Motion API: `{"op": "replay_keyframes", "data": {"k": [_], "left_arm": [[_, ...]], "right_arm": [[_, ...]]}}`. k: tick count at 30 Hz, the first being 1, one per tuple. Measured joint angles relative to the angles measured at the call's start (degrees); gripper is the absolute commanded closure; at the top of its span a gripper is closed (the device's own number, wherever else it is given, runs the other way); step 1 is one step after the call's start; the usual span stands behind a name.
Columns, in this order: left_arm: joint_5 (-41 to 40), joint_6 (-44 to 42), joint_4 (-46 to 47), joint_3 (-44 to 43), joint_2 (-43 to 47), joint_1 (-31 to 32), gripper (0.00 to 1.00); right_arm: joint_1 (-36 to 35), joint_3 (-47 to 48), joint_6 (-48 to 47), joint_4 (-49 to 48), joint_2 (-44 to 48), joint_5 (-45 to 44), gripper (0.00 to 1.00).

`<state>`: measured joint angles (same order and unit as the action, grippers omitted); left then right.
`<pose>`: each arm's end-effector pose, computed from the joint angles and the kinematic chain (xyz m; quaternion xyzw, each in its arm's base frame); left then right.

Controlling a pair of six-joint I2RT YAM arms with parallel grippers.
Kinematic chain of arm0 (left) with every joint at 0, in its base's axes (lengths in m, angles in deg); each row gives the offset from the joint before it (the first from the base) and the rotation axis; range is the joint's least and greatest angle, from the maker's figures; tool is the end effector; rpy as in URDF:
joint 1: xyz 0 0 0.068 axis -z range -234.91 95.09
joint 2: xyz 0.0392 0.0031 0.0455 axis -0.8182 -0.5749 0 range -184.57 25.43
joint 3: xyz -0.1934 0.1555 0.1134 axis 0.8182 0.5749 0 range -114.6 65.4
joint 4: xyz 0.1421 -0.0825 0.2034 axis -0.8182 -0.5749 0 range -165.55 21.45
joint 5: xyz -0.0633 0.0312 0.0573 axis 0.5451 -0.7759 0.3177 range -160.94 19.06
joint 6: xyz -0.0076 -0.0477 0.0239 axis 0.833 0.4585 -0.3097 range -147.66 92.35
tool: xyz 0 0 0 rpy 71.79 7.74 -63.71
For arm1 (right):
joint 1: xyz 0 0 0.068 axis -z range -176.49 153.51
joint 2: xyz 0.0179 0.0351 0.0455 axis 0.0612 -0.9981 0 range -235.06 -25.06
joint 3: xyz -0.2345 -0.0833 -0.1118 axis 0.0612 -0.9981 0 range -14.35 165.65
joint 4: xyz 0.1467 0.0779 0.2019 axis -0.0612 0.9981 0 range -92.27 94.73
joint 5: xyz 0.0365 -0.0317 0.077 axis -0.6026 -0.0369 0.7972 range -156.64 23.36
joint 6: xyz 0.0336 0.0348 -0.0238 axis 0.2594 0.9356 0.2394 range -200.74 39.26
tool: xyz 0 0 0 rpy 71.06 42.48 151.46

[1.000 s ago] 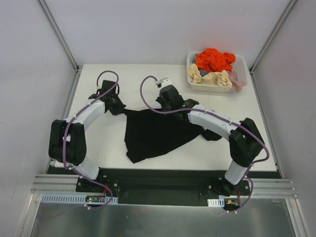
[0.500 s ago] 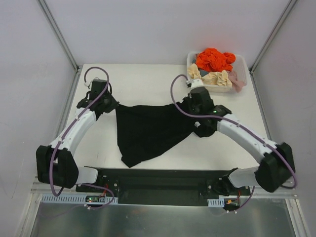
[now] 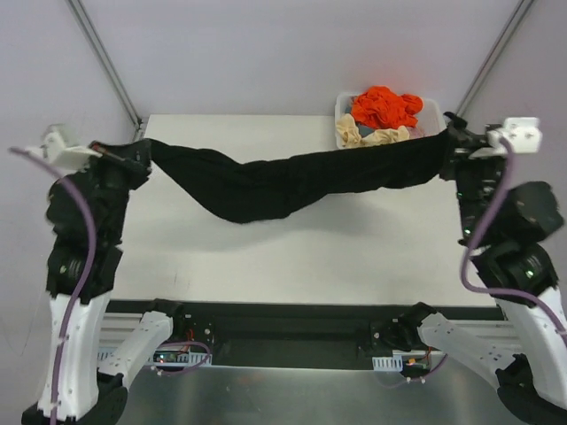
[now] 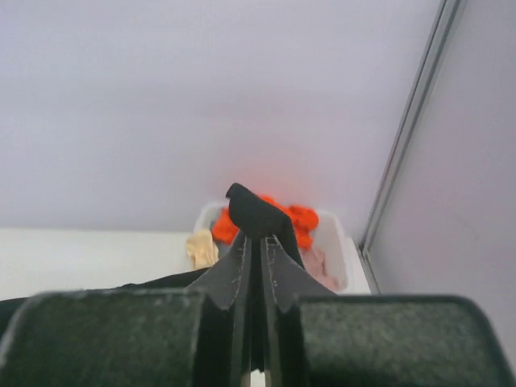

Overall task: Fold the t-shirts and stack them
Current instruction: Flatten the tshirt out

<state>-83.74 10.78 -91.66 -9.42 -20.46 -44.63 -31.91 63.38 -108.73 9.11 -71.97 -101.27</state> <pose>0.1291 -0.0154 0.4852 -0.2423 0.6260 -0.2361 0.7026 0.1068 0.0512 0.5178 -0.0831 0.5968 -0.1211 0.7888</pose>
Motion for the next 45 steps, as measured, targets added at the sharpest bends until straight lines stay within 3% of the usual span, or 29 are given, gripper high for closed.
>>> {"op": "replay_keyframes", "data": {"k": [7, 13, 19, 25, 28, 30, 31, 33, 34, 38, 45], "left_arm": [[-4.1, -3.6, 0.6, -10.2, 11.4, 0.0, 1.00], [-4.4, -5.1, 1.0, -12.3, 12.1, 0.0, 1.00], [-6.9, -5.2, 0.9, -10.6, 1.8, 0.0, 1.00], [-13.4, -5.2, 0.9, -6.5, -19.0, -1.5, 0.99], [-12.3, -5.2, 0.6, -6.8, -32.5, -3.9, 0.83], [-10.7, -5.8, -0.4, -8.6, -40.7, -5.3, 0.58], [-9.7, -6.3, -0.5, -9.5, -43.5, -5.6, 0.23], [-7.0, -7.0, -0.9, -11.0, -48.4, -6.3, 0.05], [-5.8, -7.3, -0.9, -11.1, -49.2, -6.4, 0.00], [-0.3, -7.6, -1.0, -9.9, -47.9, -6.5, 0.01], [13.7, -3.8, -0.2, 9.9, -33.0, -4.0, 0.02]], "right_arm": [[0.0, 13.3, -2.3, 3.0, 6.3, 9.9, 0.99], [0.0, 18.3, -2.3, 3.8, 8.0, 15.3, 0.99], [0.0, 11.2, -3.5, 5.6, 5.2, 12.4, 0.99], [2.0, 0.3, -3.8, 5.3, -5.6, 6.5, 0.99], [7.5, -2.5, -0.6, 6.1, -14.3, 7.9, 0.99], [11.3, -2.7, 2.5, 7.3, -20.6, 10.8, 0.99], [12.6, -2.7, 4.2, 8.0, -23.3, 12.4, 0.99], [14.2, -3.1, 7.1, 8.9, -27.1, 15.2, 0.99], [14.4, -3.5, 8.0, 9.0, -28.1, 16.2, 0.99], [14.5, -6.2, 11.6, 9.4, -29.6, 18.9, 0.99], [14.6, -11.6, 15.2, 9.5, -29.5, 19.7, 0.99]]}}
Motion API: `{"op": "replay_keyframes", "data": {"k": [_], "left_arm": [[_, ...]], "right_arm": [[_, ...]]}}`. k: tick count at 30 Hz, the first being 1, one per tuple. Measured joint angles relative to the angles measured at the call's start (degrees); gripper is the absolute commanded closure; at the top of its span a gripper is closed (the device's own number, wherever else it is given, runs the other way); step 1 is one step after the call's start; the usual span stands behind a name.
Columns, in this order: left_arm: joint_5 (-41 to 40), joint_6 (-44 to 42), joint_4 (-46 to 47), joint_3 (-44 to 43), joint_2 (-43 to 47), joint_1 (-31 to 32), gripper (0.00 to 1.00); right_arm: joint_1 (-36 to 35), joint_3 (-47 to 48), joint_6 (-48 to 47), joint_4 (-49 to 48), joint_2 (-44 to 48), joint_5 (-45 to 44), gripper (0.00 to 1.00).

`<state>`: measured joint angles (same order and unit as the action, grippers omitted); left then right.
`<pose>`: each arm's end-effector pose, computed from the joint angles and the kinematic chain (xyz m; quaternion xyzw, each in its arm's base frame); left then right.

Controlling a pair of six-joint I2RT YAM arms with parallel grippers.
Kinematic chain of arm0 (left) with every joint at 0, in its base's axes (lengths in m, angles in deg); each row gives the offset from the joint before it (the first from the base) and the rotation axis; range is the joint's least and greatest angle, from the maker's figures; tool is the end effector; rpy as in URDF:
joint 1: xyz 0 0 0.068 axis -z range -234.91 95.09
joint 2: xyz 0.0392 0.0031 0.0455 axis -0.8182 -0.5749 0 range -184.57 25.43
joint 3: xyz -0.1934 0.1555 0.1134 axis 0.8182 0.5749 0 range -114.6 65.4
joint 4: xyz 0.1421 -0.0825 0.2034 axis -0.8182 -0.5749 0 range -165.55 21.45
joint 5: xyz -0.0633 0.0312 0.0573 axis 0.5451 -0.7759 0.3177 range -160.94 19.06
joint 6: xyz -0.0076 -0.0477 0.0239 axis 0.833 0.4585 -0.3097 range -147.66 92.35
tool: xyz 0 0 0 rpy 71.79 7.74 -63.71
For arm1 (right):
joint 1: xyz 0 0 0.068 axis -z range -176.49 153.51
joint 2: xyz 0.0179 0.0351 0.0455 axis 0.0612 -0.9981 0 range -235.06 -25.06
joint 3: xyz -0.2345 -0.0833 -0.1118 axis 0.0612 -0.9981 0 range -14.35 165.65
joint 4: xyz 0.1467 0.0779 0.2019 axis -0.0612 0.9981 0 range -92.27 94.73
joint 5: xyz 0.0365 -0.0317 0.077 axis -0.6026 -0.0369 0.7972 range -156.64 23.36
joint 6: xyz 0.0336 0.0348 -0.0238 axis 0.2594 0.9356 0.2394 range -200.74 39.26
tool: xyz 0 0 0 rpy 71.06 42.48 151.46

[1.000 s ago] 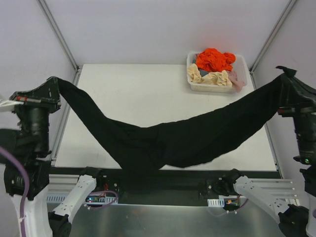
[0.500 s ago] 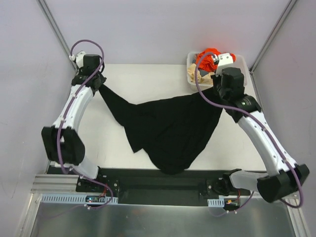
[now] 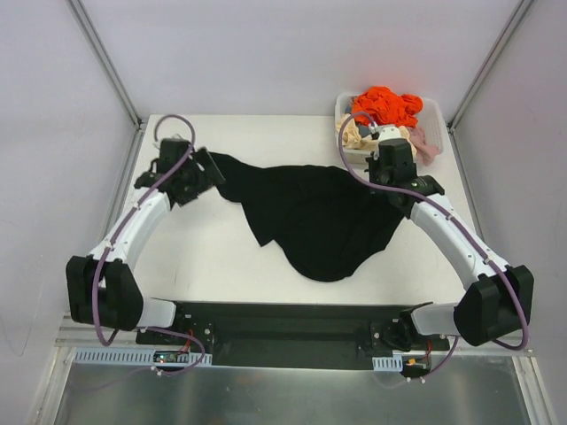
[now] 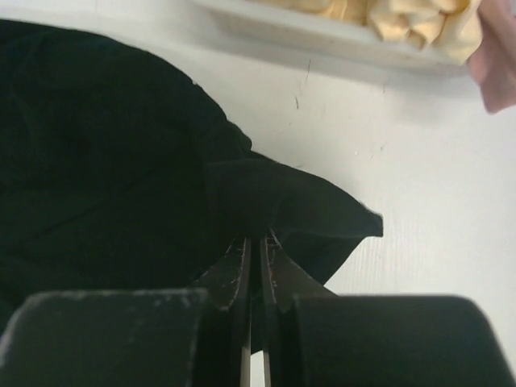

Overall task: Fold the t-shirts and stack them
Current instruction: Flatten the tshirt out

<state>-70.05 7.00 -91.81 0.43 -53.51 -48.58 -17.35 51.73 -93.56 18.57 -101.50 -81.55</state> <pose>0.3070 -0.0346 0.3055 -0.2159 0.8694 -0.1621 0.4138 0.2860 0.0993 0.3290 -0.1893 0.8453 -0.0787 0.4934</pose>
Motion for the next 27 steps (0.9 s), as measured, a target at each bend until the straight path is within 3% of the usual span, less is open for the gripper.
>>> {"op": "replay_keyframes", "data": {"k": [8, 13, 23, 26, 27], "left_arm": [[9.4, 6.1, 0.0, 11.7, 0.8, 17.7, 0.19], [9.5, 8.5, 0.3, 13.1, -1.6, 20.1, 0.35], [9.6, 9.7, 1.6, 12.3, -10.5, 24.8, 0.42], [9.6, 9.9, 1.9, 11.2, -13.3, 24.9, 0.54], [9.6, 10.0, 1.9, 11.0, -14.0, 24.9, 0.64]], "right_arm": [[0.0, -4.2, 1.2, 1.3, 1.1, 0.0, 0.99], [0.0, -5.9, 1.2, 1.9, 3.0, -0.1, 0.99], [0.7, -7.8, 1.6, 2.6, 5.0, 0.5, 0.99], [0.9, -7.9, 1.7, 2.8, 5.1, 0.6, 0.99], [1.0, -7.9, 1.7, 2.9, 5.1, 0.6, 0.99]]}}
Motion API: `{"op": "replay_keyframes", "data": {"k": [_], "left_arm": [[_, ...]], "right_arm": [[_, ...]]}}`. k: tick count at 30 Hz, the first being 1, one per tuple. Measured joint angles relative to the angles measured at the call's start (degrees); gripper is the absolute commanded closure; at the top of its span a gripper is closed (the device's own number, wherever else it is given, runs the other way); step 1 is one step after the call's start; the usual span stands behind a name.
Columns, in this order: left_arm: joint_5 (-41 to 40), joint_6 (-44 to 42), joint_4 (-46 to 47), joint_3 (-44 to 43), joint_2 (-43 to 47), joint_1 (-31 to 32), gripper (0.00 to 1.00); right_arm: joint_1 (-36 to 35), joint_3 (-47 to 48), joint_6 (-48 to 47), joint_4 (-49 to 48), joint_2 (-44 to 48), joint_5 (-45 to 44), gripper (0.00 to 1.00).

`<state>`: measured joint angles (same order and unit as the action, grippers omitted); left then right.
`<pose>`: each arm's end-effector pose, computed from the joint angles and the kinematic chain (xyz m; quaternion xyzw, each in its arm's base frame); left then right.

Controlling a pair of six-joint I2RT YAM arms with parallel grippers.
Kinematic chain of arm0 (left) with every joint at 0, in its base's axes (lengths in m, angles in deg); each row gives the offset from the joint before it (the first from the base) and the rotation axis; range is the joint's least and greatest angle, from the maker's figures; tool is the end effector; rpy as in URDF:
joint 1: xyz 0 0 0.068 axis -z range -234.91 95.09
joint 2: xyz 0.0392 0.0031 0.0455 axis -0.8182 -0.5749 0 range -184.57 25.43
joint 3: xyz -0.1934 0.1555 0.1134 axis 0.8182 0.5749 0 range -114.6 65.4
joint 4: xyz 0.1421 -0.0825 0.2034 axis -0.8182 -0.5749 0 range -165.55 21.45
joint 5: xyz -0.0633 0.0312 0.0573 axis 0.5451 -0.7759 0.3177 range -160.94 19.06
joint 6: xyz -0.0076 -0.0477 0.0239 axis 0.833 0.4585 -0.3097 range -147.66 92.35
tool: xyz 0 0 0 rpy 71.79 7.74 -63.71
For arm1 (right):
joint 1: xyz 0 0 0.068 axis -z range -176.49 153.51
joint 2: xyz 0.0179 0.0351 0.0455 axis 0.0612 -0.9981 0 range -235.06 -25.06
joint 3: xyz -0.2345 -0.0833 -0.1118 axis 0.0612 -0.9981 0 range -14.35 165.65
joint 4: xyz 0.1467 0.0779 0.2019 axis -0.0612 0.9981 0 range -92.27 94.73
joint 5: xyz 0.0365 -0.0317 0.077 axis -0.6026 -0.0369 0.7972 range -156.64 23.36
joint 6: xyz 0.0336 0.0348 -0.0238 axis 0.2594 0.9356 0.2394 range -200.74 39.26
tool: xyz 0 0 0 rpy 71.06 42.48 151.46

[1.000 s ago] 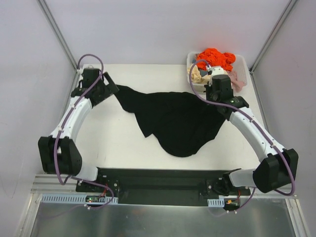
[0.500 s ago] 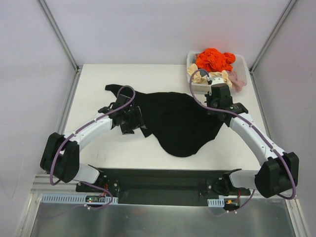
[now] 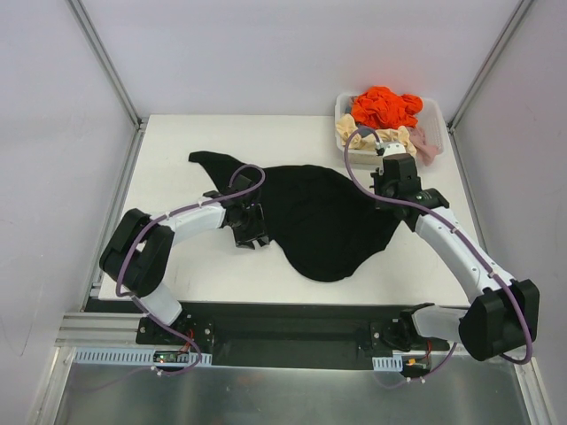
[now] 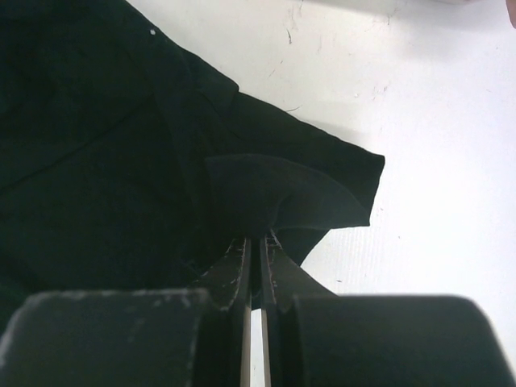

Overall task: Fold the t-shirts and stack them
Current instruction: Flatten the tshirt out

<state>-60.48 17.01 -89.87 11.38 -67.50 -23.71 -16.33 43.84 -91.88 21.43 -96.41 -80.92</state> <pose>0.2670 -0.1692 0.1754 -0.0897 0.9585 -0.2267 0.1476 0.2613 0.0850 0.3013 -0.1835 0.8701 -0.0772 0.4509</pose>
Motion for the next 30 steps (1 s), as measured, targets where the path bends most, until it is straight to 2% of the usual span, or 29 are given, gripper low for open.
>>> {"op": "replay_keyframes", "data": {"k": [3, 4, 6, 7, 18, 24, 30], "left_arm": [[0.0, 0.3, 0.2, -0.9, -2.7, 0.0, 0.77], [0.0, 0.5, 0.3, -1.0, -3.3, 0.0, 0.88], [0.0, 0.9, 0.5, -1.3, -4.2, 0.2, 0.99], [0.0, 0.8, 0.5, -1.4, -4.4, 0.3, 1.00], [-5.8, 0.3, 0.5, -2.1, -2.1, 0.7, 1.00], [-11.0, -2.6, 0.5, -3.1, 7.6, 0.7, 1.00], [-18.5, -6.3, -0.4, -7.1, 21.2, 0.7, 1.00]], "right_arm": [[0.2, -0.1, 0.0, 0.2, 0.2, 0.0, 0.99], [0.2, -0.1, 0.0, 0.1, 0.2, 0.1, 0.99], [0.2, -0.3, 0.0, 0.1, 0.3, 0.1, 0.99], [0.3, -0.5, 0.1, 0.2, 0.3, 0.1, 0.99], [0.6, -1.0, 0.1, 0.2, 0.3, 0.3, 0.99], [0.6, -1.7, 0.1, 0.2, 3.4, 1.2, 0.99], [0.7, -1.3, 0.1, -0.6, 15.0, 4.2, 0.99]]}}
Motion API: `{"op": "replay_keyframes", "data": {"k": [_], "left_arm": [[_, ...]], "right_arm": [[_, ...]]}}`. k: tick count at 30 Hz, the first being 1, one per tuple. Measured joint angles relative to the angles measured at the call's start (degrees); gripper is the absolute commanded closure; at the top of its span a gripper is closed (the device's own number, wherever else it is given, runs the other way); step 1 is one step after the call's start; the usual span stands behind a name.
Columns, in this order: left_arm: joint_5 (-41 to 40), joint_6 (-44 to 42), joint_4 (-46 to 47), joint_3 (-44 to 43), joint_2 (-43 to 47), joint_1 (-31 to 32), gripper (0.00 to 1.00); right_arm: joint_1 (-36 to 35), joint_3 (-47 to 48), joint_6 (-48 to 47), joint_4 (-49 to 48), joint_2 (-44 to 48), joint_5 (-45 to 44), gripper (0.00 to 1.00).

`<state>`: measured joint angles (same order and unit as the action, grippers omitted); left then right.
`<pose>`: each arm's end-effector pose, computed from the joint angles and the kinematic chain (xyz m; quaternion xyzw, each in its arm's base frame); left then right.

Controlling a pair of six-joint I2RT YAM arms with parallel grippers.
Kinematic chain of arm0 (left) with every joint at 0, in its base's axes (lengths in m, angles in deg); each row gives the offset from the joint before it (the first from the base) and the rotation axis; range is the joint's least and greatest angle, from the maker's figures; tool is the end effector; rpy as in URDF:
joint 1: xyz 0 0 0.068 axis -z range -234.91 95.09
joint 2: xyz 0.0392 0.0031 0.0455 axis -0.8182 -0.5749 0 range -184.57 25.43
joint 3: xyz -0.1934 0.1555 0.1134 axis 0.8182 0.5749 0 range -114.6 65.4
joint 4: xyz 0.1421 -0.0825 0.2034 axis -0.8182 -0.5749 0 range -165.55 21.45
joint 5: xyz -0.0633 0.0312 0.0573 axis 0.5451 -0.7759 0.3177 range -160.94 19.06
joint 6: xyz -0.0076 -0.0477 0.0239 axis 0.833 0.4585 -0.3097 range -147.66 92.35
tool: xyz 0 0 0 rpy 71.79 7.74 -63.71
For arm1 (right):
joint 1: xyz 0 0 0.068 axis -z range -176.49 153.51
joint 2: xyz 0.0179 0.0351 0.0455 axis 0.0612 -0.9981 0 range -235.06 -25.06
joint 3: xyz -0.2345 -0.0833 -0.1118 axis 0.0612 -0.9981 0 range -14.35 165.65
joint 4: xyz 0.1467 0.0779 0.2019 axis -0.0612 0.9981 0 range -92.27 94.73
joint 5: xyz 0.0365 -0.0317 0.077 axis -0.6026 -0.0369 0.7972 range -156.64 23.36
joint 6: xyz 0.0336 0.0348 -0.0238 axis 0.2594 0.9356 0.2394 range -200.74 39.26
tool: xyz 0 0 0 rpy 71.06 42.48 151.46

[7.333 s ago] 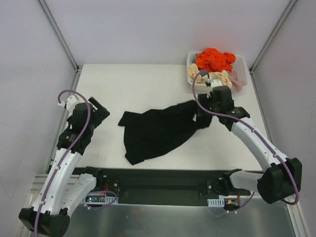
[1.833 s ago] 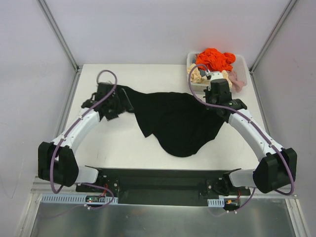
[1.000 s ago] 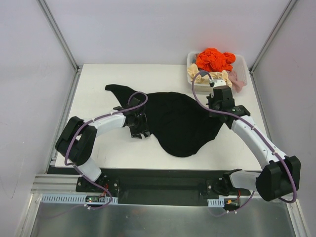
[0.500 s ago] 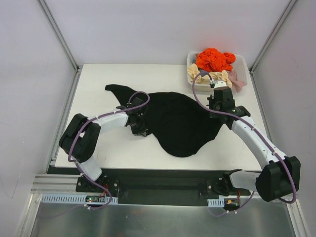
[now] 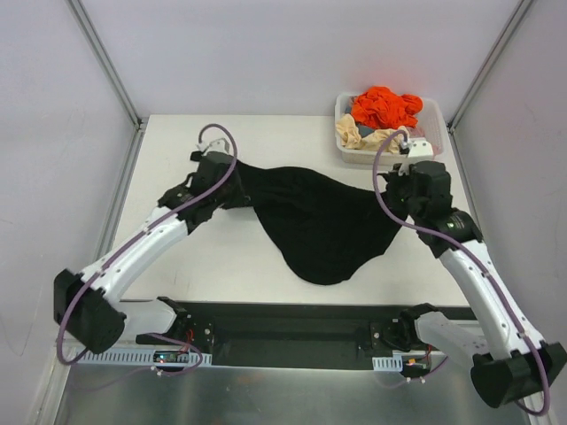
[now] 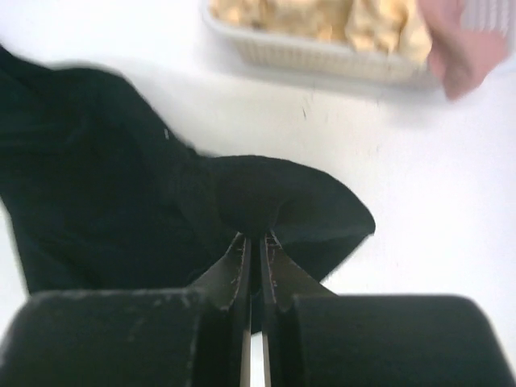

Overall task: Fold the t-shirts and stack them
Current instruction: Flatten the tshirt out

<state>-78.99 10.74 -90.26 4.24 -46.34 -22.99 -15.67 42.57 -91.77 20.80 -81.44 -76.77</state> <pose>0.2417 -0.1447 0.3198 -0.0833 0.8705 -0.2268 0.4288 0.2089 0.0661 0.3539 -0.1685 0.8125 -0.0340 0.5570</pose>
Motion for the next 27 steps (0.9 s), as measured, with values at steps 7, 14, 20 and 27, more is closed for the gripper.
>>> {"op": "replay_keyframes", "data": {"k": [7, 14, 20, 27], "left_arm": [[-10.3, -7.3, 0.1, -11.3, 13.6, 0.0, 1.00], [-14.7, -16.1, 1.7, -23.7, 22.7, 0.0, 1.00], [-10.6, -20.5, 2.5, -33.5, 29.2, 0.0, 1.00], [-4.8, -22.4, 3.6, -41.3, 35.8, 0.0, 1.00]], "right_arm": [[0.0, 12.0, 0.0, -0.1, 5.4, 5.8, 0.99], [0.0, 27.3, -1.9, 0.2, 7.6, 10.8, 1.00], [0.1, 40.5, -1.7, 0.3, 10.3, 19.2, 0.99], [0.1, 55.7, -1.0, 0.0, 11.8, 27.4, 0.99]]}}
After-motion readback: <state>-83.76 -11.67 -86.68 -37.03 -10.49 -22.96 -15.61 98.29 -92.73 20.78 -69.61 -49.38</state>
